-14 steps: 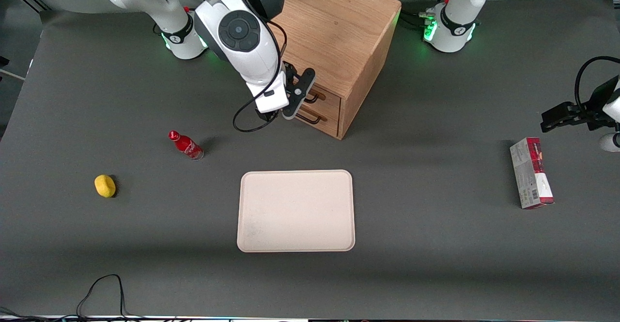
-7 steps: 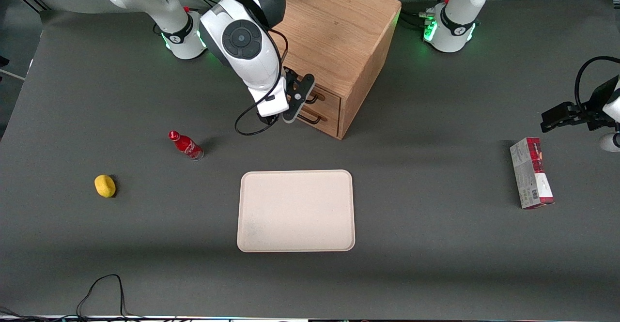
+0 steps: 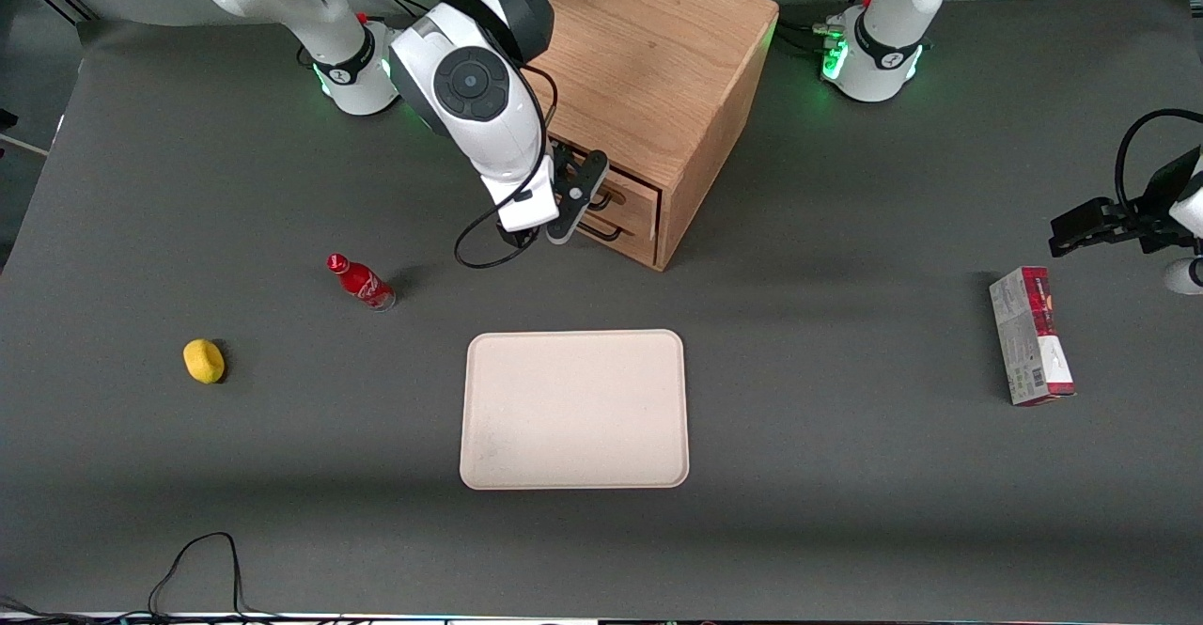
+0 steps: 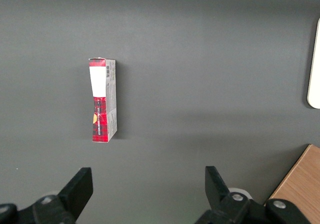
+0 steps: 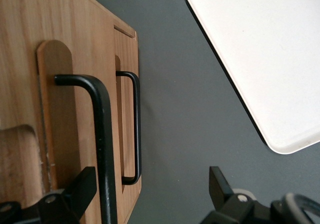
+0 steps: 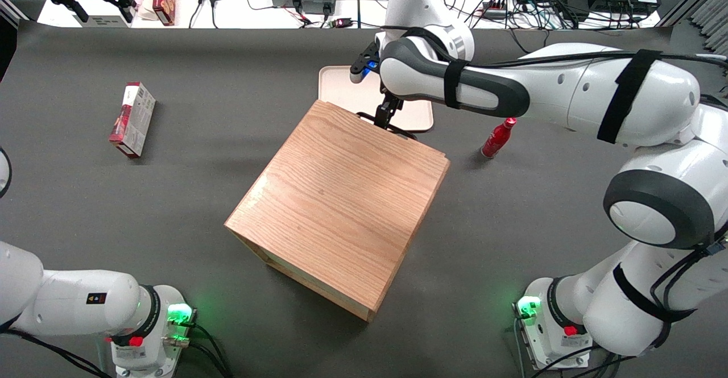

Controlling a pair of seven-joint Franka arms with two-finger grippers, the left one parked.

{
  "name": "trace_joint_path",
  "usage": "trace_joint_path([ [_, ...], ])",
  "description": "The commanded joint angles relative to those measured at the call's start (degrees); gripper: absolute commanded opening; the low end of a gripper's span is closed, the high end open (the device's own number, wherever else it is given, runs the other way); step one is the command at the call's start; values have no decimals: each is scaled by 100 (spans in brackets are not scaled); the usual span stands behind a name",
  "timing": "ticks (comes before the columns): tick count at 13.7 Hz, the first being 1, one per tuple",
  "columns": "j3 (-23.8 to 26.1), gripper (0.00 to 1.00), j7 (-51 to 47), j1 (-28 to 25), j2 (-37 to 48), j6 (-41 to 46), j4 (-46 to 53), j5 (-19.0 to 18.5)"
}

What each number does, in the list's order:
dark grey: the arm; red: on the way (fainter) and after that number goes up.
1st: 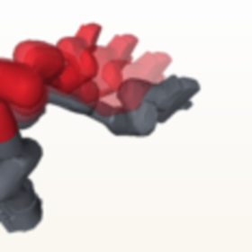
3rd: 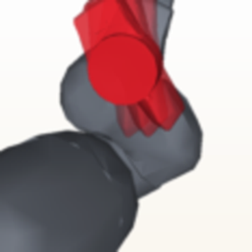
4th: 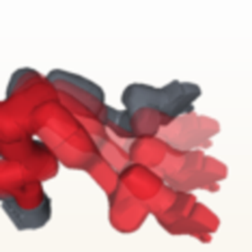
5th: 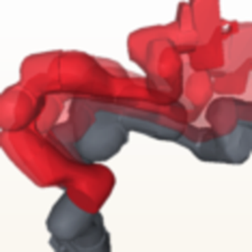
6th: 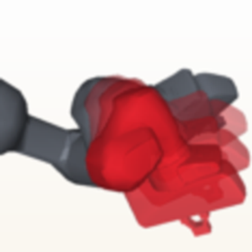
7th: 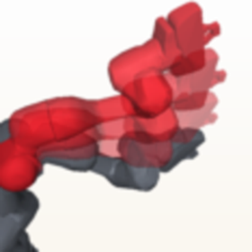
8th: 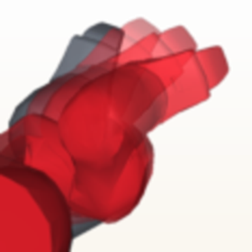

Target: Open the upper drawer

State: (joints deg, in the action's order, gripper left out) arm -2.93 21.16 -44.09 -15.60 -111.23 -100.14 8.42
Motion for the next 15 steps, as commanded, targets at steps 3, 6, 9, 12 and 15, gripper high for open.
trace_joint_path([
  [3,-32,100,125,-29,4,-136,-76,-279],
  [6,-32,100,116,6,-13,-171,-58,-280],
  [9,-32,100,116,23,-48,-180,-14,-280],
  [12,-41,100,125,172,-276,-162,258,-289],
  [15,-41,100,485,409,-347,-110,408,-280],
])
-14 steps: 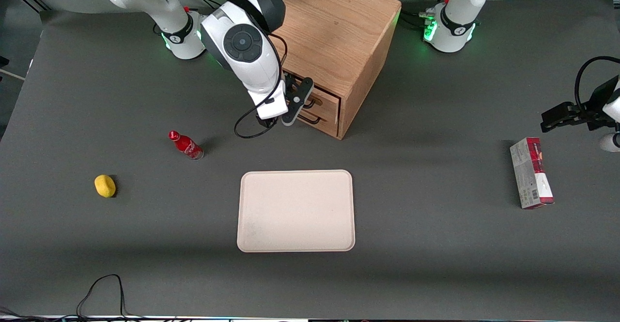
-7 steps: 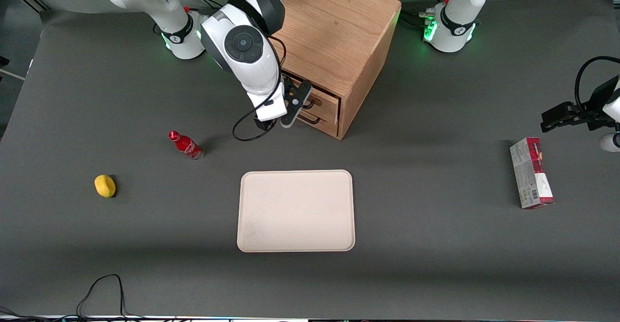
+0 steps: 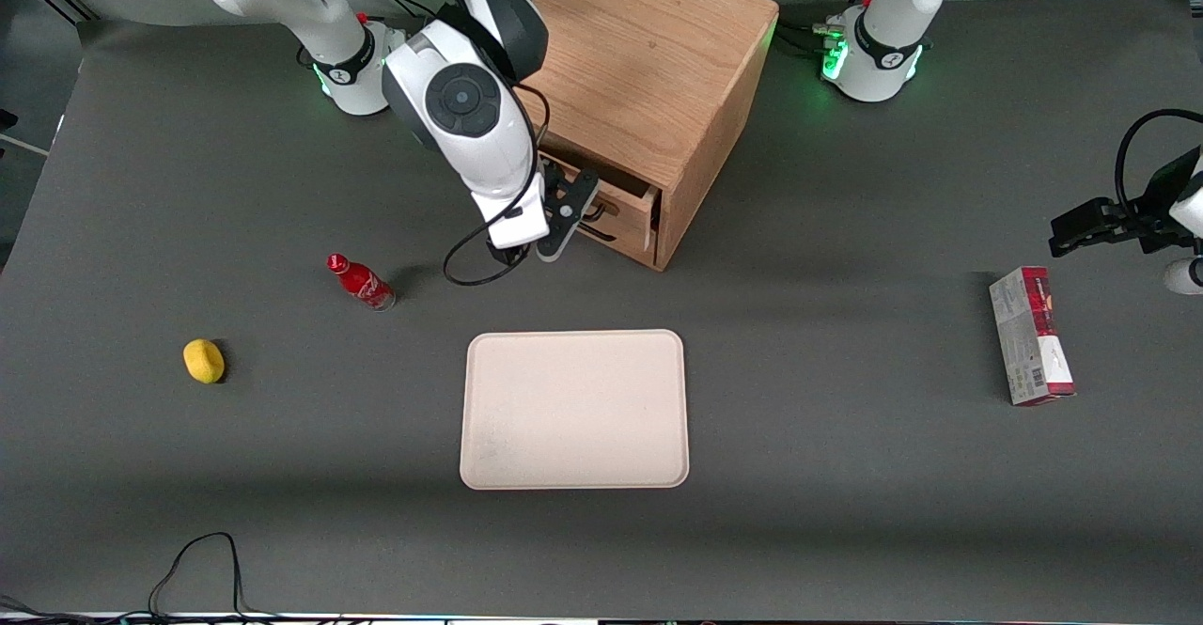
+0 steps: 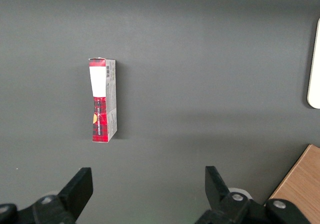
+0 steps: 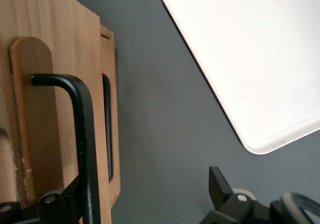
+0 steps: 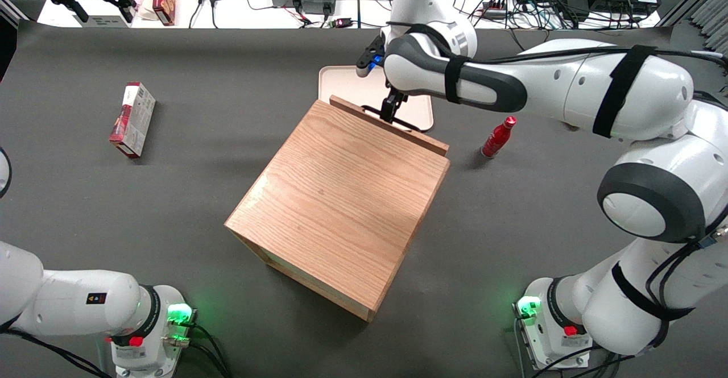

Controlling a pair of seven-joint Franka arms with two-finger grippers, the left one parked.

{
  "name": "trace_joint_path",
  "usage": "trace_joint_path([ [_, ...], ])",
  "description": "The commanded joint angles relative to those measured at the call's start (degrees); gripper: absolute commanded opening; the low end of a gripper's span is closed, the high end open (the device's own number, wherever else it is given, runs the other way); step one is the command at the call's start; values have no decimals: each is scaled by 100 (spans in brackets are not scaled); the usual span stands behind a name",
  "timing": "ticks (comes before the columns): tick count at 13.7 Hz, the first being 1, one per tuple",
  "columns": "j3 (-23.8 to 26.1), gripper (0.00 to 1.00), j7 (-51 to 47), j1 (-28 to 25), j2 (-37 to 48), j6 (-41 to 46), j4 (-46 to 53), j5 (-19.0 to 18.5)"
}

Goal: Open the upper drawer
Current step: 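Pull the upper drawer outward by its handle with the right gripper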

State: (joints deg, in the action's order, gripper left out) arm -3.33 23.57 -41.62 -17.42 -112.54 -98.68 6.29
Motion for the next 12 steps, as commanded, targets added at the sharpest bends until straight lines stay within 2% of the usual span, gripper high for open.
trace_joint_path([
  [1,-1,100,236,207,-165,21,314,-66],
  [12,-36,100,324,813,-666,30,903,-84],
])
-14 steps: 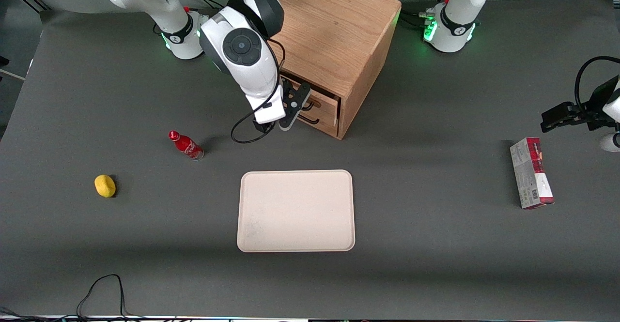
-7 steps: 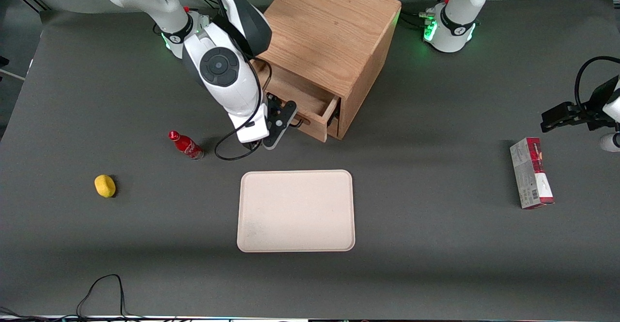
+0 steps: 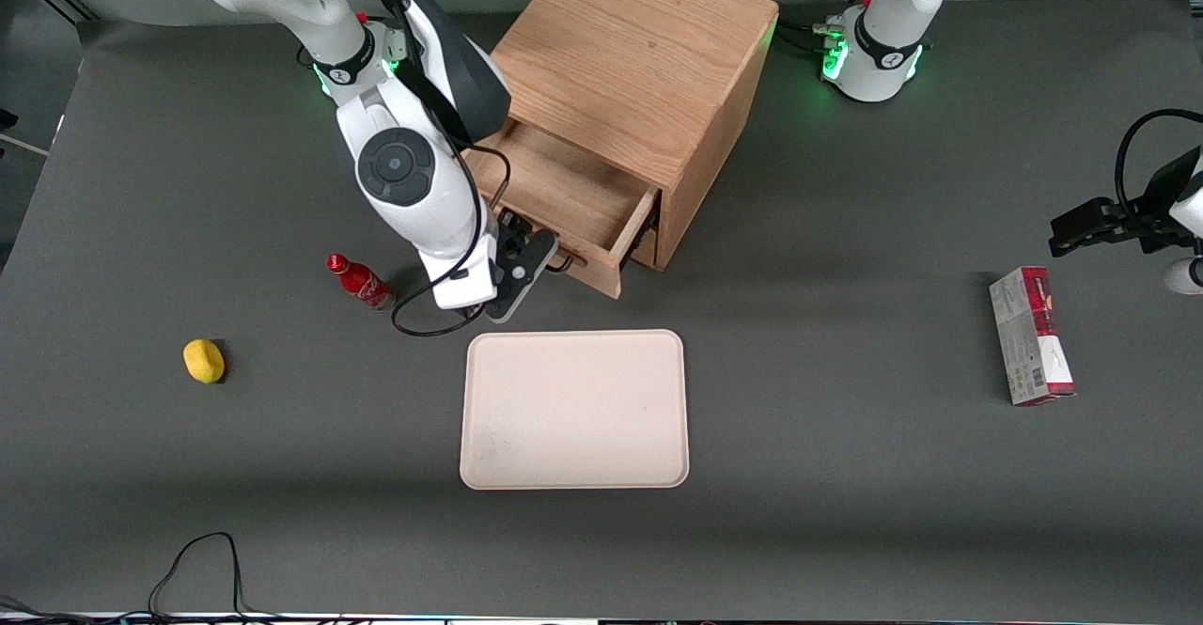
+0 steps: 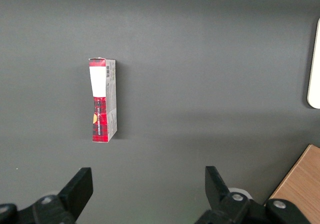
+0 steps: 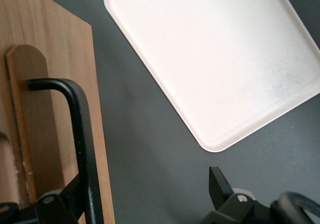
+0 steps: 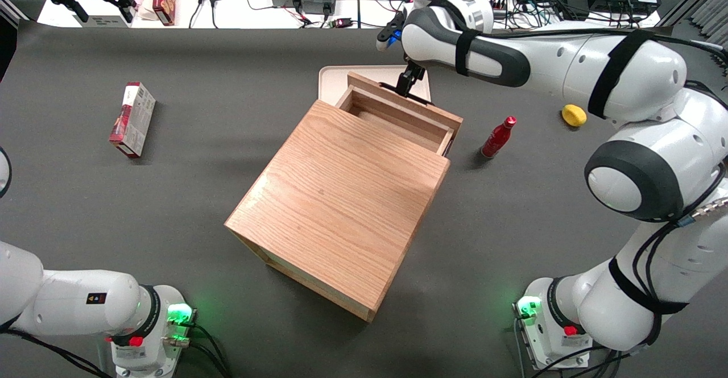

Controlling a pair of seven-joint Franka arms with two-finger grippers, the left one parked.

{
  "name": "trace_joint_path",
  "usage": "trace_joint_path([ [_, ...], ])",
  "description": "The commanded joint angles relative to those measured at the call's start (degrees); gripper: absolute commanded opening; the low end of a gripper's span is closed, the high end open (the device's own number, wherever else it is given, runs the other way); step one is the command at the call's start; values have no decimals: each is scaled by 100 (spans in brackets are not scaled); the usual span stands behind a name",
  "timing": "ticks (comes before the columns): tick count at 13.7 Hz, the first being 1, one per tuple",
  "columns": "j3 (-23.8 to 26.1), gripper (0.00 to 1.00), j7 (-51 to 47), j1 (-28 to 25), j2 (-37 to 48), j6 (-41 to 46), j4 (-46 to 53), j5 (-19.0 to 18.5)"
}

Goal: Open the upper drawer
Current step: 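Pull the upper drawer outward by its handle with the right gripper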

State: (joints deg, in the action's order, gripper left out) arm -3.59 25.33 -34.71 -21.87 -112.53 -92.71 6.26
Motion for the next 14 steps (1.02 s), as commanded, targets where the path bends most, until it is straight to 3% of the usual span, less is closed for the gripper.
trace_joint_path([
  [1,-11,100,261,148,-282,46,367,-81],
  [14,-11,100,350,816,-766,372,1097,-72],
])
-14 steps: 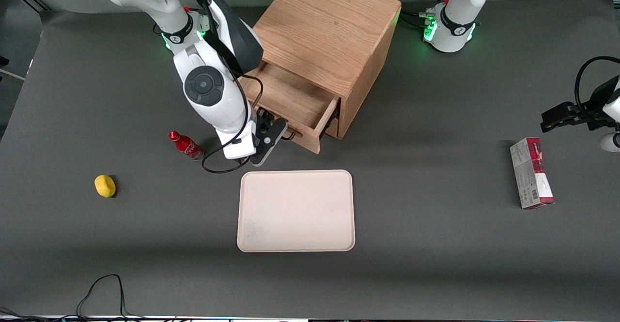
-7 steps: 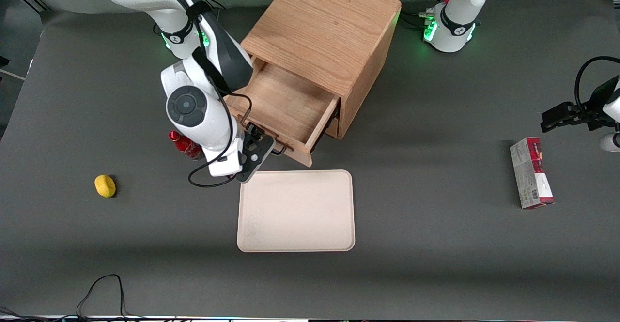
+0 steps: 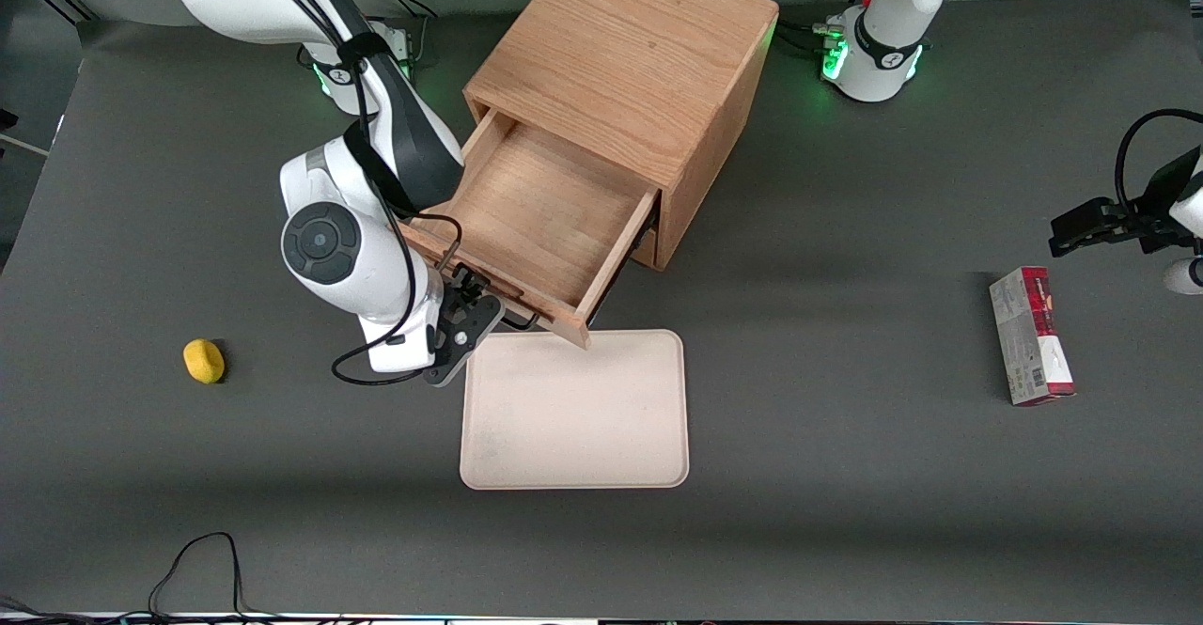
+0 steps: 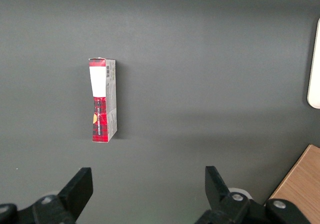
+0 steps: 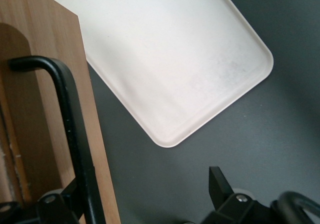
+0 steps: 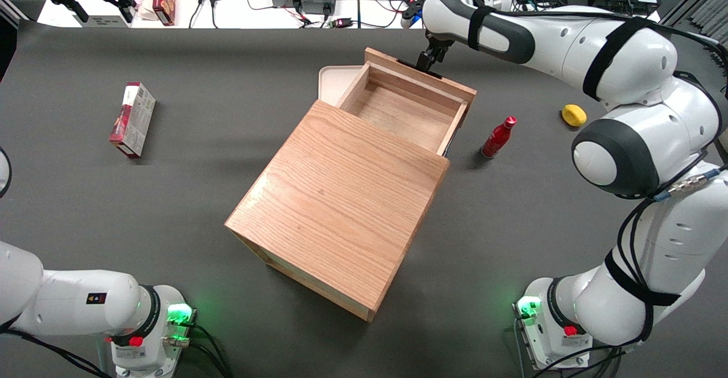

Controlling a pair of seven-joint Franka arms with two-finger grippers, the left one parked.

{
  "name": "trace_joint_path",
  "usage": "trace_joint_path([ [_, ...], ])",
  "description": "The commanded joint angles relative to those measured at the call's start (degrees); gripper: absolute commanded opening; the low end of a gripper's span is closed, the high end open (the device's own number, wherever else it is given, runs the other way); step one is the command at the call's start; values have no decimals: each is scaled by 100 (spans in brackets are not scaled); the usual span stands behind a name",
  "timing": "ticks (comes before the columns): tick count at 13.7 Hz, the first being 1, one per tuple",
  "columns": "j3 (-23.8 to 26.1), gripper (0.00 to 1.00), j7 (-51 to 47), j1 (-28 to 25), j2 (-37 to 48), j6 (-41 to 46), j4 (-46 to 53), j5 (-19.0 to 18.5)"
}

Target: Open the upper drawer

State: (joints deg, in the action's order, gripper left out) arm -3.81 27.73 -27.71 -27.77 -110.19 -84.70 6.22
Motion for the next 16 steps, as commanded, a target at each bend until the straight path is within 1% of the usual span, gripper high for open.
trace_joint_path([
  [1,12,100,110,152,-211,138,357,-68],
  [8,20,100,40,170,-186,199,446,-33],
  [13,12,100,-4,178,-141,1138,1472,-59],
  [16,-102,100,-232,179,77,1543,1711,-68],
])
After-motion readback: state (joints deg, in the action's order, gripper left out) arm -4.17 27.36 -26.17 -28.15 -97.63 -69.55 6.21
